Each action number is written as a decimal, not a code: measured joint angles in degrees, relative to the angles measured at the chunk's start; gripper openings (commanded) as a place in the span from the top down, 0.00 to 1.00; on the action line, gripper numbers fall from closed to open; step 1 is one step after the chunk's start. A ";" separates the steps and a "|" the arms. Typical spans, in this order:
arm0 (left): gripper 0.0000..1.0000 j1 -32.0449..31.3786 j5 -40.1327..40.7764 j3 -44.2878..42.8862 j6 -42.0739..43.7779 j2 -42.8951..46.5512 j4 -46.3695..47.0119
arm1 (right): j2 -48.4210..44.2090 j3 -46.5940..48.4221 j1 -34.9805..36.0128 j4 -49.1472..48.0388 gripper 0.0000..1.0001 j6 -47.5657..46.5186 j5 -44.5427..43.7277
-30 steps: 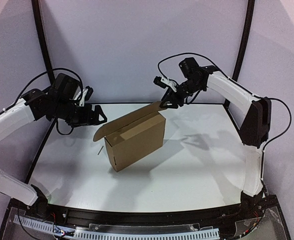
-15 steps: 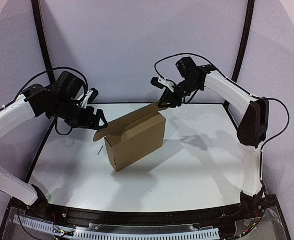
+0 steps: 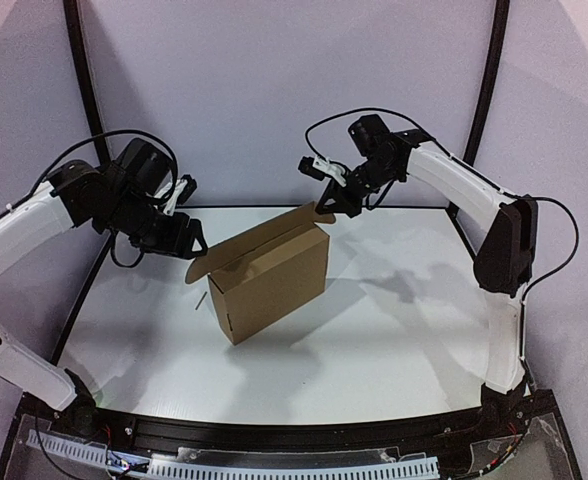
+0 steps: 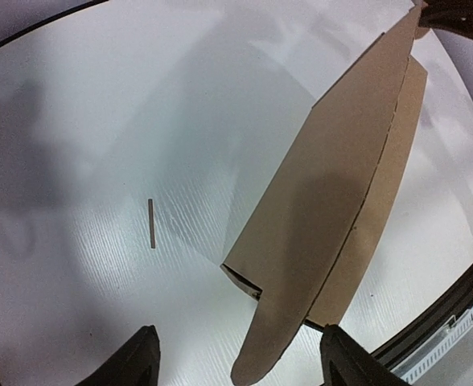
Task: Fold the paper box
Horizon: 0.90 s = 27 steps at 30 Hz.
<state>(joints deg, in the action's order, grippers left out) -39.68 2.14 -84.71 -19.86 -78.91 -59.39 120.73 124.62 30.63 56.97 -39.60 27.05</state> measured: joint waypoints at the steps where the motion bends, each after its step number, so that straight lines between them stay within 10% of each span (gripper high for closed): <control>1: 0.33 -0.18 0.34 -0.32 0.08 -0.22 -0.23 | -0.03 0.00 0.07 0.03 1.00 0.24 -0.23; 11: 0.37 -2.02 1.34 -0.60 -0.02 -1.80 -2.44 | -2.01 -1.86 1.74 0.05 1.00 6.71 -4.48; 27: 0.86 -2.02 5.23 -1.00 -1.79 -4.12 -5.93 | -9.10 -9.27 4.61 0.24 1.00 16.41 -9.61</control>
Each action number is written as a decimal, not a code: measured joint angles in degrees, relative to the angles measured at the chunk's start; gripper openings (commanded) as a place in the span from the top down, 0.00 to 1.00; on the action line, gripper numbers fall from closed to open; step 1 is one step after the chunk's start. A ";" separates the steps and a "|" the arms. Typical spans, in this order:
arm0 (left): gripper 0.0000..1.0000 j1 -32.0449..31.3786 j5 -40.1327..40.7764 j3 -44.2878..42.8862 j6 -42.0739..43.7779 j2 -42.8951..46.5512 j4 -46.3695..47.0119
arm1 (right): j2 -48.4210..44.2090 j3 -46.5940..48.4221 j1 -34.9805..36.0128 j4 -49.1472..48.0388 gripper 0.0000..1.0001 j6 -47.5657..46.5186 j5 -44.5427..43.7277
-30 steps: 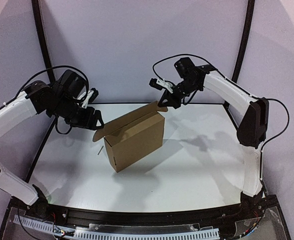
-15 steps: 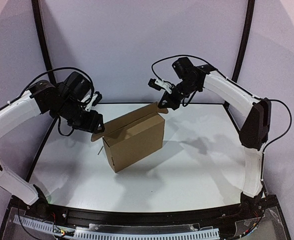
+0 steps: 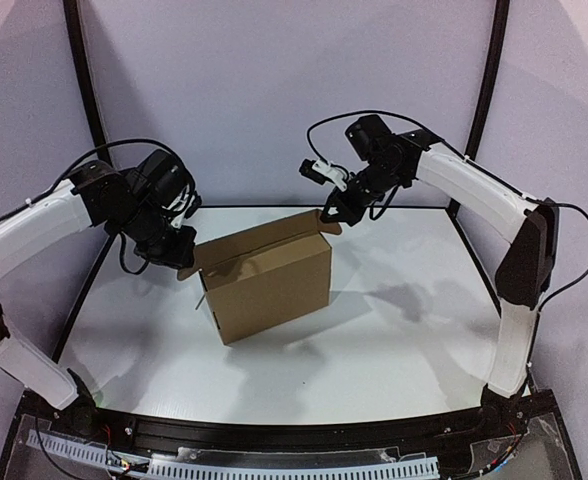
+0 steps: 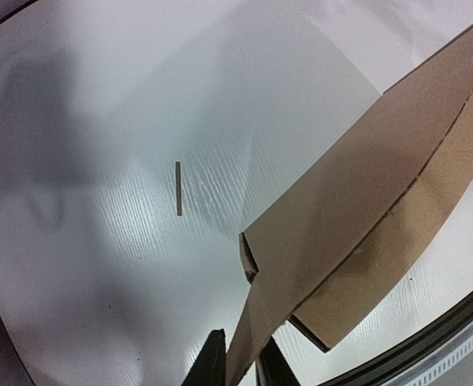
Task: Fold the paper box
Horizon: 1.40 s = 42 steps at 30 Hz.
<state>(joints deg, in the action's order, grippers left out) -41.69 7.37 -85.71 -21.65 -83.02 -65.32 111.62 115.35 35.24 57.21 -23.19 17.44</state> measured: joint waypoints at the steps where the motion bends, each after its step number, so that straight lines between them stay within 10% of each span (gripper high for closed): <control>1: 0.88 0.00 0.32 -0.24 -0.16 -0.02 -0.11 | -0.24 -0.27 0.02 -0.06 1.00 0.27 -0.02; 42: 0.99 0.06 8.28 2.32 -29.43 -2.43 11.61 | -9.10 -20.76 4.07 -24.23 1.00 52.38 -9.84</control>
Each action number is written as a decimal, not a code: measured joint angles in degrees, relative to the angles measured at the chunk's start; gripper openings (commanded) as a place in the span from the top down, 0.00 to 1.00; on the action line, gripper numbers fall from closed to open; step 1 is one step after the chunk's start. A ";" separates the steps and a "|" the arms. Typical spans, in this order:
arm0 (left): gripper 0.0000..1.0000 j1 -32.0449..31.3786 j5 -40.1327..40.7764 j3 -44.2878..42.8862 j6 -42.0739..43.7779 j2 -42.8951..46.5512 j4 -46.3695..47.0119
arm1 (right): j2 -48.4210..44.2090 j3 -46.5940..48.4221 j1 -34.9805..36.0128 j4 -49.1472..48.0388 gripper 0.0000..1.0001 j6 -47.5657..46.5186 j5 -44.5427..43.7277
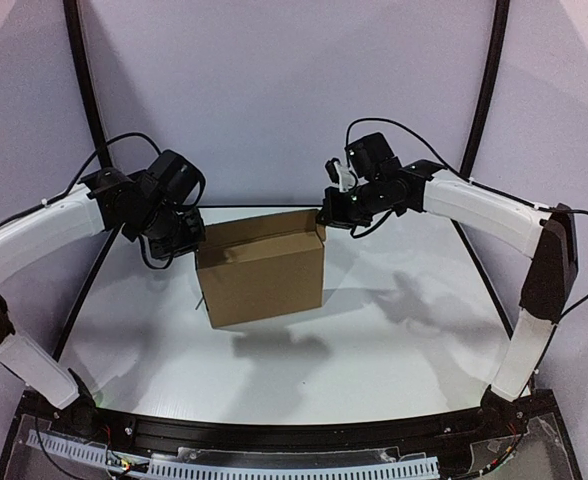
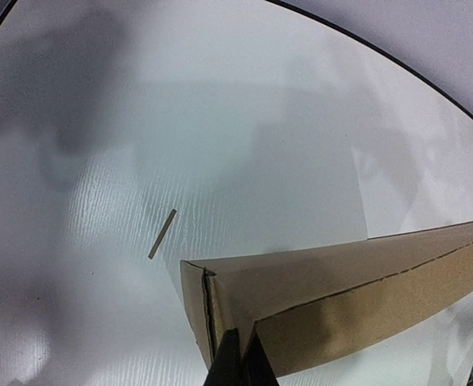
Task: Fold the paper box
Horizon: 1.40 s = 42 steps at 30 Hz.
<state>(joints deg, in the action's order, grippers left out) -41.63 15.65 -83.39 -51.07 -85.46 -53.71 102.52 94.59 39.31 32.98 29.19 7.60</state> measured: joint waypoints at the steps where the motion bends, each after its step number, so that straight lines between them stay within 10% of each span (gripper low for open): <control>1: 0.99 0.00 0.04 0.21 -0.19 0.11 0.24 | -0.09 -0.58 0.02 -1.02 1.00 0.32 -0.23; 42: 0.99 -1.27 2.47 4.67 0.98 2.81 3.23 | -1.93 -5.97 0.88 -8.59 1.00 -1.10 -2.38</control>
<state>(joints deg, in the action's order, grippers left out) -42.90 18.12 -78.72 -50.10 -82.64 -50.48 100.60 88.62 40.18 24.39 28.09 5.22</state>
